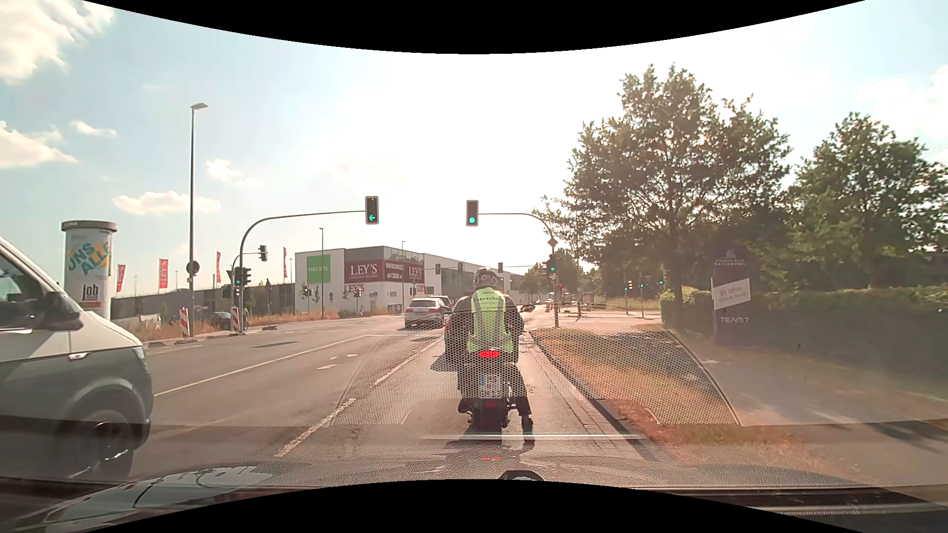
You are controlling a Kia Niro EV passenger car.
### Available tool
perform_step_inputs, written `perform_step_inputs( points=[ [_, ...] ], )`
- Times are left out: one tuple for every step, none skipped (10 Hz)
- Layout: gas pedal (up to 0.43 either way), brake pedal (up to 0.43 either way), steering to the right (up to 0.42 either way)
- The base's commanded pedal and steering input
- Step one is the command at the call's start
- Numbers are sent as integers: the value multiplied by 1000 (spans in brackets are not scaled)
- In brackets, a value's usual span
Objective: Follow the waypoints while adhering to traffic rules and regulations
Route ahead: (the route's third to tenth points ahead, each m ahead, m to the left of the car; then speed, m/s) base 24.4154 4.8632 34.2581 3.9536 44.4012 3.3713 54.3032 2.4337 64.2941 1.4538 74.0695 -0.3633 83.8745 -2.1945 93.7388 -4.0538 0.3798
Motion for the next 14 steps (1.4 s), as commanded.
perform_step_inputs(
  points=[
    [0, 0, 0],
    [0, 0, 0],
    [0, 0, 0],
    [0, 0, 0],
    [110, 0, -1],
    [150, 0, -1],
    [157, 0, -1],
    [157, 0, -1],
    [157, 0, -1],
    [157, 0, -1],
    [157, 0, -1],
    [157, 0, -1],
    [240, 0, -1],
    [260, 0, -1]
  ],
)
